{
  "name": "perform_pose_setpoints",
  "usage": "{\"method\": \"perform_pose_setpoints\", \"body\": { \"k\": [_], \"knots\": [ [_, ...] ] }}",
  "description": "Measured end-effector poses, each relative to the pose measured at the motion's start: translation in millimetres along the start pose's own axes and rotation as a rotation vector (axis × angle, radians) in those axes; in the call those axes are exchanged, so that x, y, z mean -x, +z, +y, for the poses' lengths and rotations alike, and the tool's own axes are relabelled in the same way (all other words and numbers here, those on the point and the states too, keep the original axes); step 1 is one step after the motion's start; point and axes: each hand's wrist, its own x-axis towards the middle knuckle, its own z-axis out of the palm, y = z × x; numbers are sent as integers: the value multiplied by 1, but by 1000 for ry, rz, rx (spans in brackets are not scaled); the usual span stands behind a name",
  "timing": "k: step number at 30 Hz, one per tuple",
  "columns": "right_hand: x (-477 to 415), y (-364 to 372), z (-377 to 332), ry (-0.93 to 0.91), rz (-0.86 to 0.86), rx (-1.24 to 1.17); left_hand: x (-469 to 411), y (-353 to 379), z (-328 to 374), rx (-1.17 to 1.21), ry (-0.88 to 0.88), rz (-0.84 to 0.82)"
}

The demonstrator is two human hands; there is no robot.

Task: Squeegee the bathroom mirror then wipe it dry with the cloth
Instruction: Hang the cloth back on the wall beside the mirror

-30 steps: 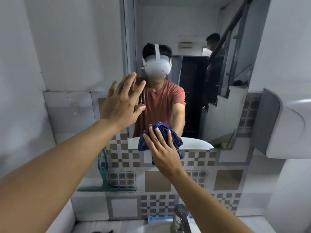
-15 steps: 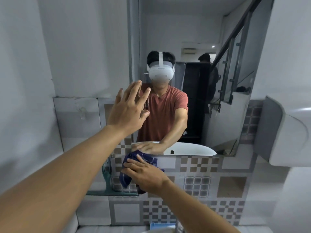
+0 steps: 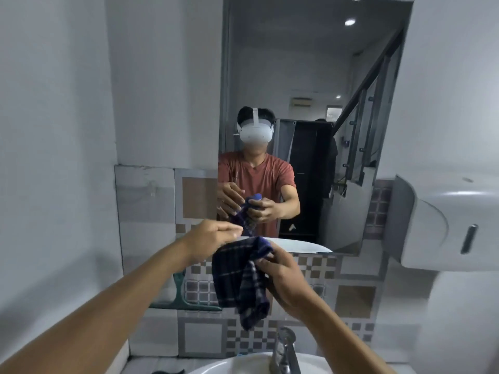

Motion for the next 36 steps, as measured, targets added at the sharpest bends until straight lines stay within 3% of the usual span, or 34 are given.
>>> {"method": "perform_pose_setpoints", "body": {
  "k": [3,10,15,20,31,36],
  "knots": [
    [14,5,-19,44,-35,-220,18,4,-7,36,1,-66],
    [23,5,-34,89,-20,-77,44,-9,1,-99,27,173],
    [16,27,-36,-149,-42,426,53,-33,4,-144,64,247],
    [-26,53,-47,-281,32,512,54,-72,8,-197,150,357],
    [-136,128,-91,-522,-88,886,26,-169,6,-307,205,670],
    [-185,154,-97,-608,-32,935,6,-200,0,-370,181,685]
  ]
}}
